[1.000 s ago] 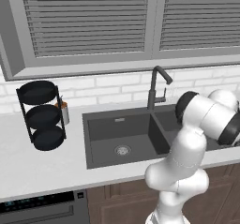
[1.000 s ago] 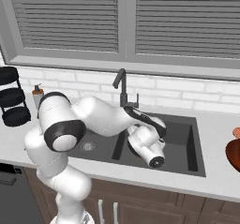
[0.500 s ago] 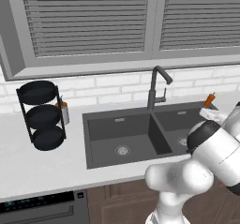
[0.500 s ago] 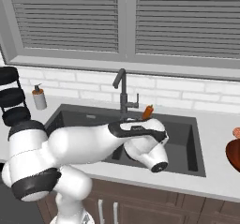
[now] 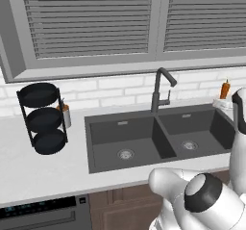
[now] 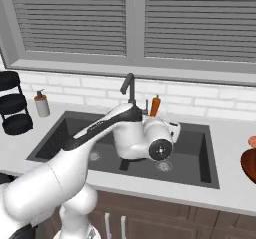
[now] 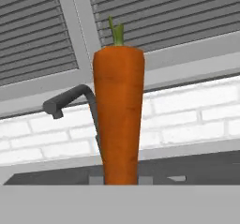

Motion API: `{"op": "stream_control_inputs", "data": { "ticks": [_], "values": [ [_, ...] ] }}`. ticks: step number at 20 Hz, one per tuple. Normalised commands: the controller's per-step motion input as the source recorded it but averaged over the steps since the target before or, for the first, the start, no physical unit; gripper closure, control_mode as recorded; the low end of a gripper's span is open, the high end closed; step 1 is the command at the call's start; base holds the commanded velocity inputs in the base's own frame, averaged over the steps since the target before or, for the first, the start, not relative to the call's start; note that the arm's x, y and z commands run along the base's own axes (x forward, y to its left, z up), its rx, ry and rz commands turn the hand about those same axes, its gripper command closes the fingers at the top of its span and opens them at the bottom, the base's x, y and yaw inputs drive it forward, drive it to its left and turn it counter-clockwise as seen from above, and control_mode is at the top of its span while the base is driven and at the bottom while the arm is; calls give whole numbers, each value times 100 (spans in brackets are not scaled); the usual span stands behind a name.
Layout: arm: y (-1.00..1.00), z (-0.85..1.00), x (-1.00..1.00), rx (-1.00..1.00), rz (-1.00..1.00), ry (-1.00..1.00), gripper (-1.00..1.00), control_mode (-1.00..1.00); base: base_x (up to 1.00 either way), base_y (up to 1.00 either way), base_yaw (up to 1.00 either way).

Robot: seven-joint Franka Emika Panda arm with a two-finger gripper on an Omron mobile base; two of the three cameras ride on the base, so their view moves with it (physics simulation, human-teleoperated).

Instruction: Pick the carrot from the sink and place it in the bowl. Then pick the bowl and place it in the microwave. Then close the microwave door and press the start button.

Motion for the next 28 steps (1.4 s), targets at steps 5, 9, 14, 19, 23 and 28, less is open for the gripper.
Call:
{"op": "stream_control_inputs", "data": {
  "ticks": [5,9,14,19,23,28],
  "values": [
    [-5,51,-18,-35,-17,50,100,-100,0,0,0],
    [-57,15,-23,-29,-9,50,100,-100,0,0,0],
    [-67,28,-11,-22,-10,50,100,-100,0,0,0],
    [-76,3,0,0,0,14,100,-100,0,0,0],
    [-96,-14,0,7,0,0,100,-100,0,0,0],
    [-97,-11,0,2,-6,2,100,-100,0,0,0]
  ]
}}
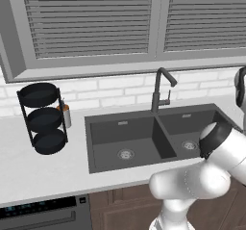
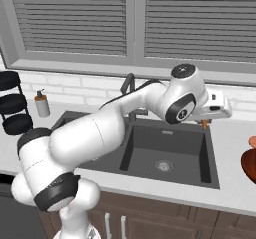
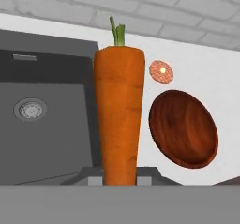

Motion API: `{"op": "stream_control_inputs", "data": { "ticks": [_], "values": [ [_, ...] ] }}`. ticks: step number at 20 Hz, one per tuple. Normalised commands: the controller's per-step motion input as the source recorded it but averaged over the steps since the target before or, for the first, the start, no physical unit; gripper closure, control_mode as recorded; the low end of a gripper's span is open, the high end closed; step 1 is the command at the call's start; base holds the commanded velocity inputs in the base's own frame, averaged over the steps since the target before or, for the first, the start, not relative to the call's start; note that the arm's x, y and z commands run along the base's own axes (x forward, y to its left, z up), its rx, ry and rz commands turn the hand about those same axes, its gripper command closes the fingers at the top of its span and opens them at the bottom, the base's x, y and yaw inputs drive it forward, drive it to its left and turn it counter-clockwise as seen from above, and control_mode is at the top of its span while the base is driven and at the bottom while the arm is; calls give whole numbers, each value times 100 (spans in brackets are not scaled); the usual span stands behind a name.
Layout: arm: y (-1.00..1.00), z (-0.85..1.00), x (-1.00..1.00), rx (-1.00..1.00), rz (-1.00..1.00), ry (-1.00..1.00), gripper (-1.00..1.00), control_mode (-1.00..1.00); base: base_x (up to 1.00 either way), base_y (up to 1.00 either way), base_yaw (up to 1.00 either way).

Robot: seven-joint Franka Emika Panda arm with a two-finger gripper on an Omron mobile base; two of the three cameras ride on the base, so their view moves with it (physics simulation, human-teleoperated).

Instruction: Pick the carrot from the sink and place it in the bowl. Then pick the bowl and place it in the microwave. Then close the microwave door and press the start button.

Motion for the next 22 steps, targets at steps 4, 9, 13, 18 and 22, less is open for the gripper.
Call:
{"op": "stream_control_inputs", "data": {
  "ticks": [4,9,13,18,22],
  "values": [
    [-76,-6,2,0,-14,18,100,-100,0,0,0],
    [-77,-20,1,3,-5,4,100,-100,0,0,0],
    [-61,-27,0,3,-1,0,100,-100,0,0,0],
    [-17,-34,0,0,-2,-4,100,-100,0,0,0],
    [-52,-37,0,1,0,-1,100,-100,0,0,0]
  ]
}}
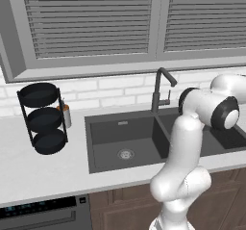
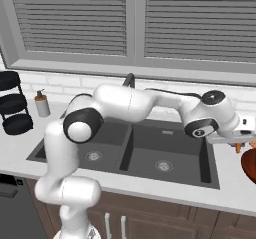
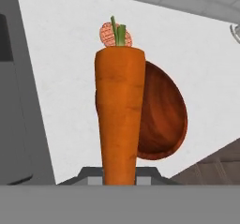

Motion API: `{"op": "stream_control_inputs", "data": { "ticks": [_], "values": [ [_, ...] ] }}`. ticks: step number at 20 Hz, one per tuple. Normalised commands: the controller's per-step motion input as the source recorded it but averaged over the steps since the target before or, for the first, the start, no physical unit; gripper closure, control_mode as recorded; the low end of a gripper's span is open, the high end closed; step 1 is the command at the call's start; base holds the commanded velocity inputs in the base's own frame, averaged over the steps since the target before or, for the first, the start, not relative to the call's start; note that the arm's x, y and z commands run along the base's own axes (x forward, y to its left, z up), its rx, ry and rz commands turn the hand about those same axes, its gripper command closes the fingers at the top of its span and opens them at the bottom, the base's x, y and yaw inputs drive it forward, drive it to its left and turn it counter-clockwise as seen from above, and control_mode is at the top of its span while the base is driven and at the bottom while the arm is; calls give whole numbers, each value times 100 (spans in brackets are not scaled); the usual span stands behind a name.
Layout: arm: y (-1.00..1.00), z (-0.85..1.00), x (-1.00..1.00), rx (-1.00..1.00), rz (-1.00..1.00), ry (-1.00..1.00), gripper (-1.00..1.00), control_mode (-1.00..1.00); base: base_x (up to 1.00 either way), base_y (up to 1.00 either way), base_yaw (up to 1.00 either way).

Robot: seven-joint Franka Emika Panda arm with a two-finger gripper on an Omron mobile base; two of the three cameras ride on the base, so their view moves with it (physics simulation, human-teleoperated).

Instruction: Pick the carrot from the sink and place it in the bowl. Then pick the bowl and place it in the microwave. Then close the microwave door and press the start button.

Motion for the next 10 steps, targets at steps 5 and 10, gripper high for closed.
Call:
{"op": "stream_control_inputs", "data": {
  "ticks": [5,10],
  "values": [
    [-43,-14,0,3,0,-1,100,-100,0,0,0],
    [-30,0,0,7,0,-1,100,-100,0,0,0]
  ]
}}
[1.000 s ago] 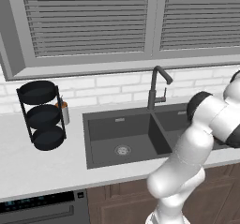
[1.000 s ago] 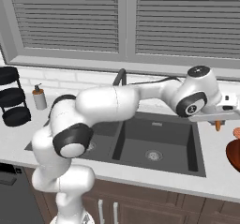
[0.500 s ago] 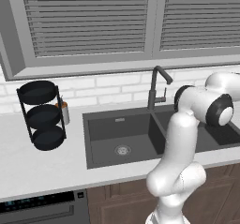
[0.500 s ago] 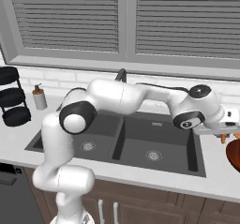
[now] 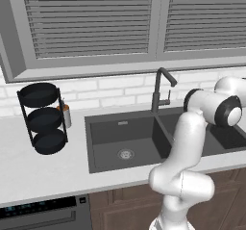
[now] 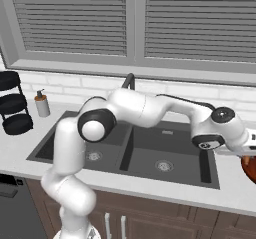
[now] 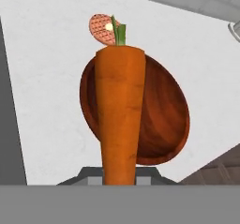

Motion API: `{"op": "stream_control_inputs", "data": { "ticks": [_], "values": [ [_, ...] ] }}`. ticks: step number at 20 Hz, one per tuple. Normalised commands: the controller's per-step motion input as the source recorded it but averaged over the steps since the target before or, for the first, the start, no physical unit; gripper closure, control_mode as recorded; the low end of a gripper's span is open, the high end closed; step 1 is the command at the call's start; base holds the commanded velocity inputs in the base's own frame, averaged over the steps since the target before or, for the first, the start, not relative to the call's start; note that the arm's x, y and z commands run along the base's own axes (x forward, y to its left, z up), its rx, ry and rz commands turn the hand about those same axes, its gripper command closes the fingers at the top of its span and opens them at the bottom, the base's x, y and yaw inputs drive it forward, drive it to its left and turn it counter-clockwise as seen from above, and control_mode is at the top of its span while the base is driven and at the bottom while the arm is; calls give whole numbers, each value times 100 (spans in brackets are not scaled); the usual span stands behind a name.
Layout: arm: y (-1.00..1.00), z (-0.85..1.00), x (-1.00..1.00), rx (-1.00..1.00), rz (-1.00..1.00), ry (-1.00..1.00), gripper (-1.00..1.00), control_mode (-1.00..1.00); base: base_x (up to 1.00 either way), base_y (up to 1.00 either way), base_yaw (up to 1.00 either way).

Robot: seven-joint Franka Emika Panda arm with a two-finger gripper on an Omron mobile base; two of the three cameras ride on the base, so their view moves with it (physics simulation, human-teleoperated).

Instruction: Pick the carrot from the sink and place it in the bowl. Then pick the bowl and place it in the microwave. Then close the microwave door and press the start button.

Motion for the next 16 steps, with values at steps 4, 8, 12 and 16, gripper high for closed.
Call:
{"op": "stream_control_inputs", "data": {
  "ticks": [4,8,12,16],
  "values": [
    [-18,-1,0,5,0,0,100,-100,0,0,0],
    [-18,-11,12,2,0,0,100,-100,0,0,0],
    [-23,-22,22,1,0,0,100,-100,0,0,0],
    [-29,-23,13,4,0,0,100,-100,0,0,0]
  ]
}}
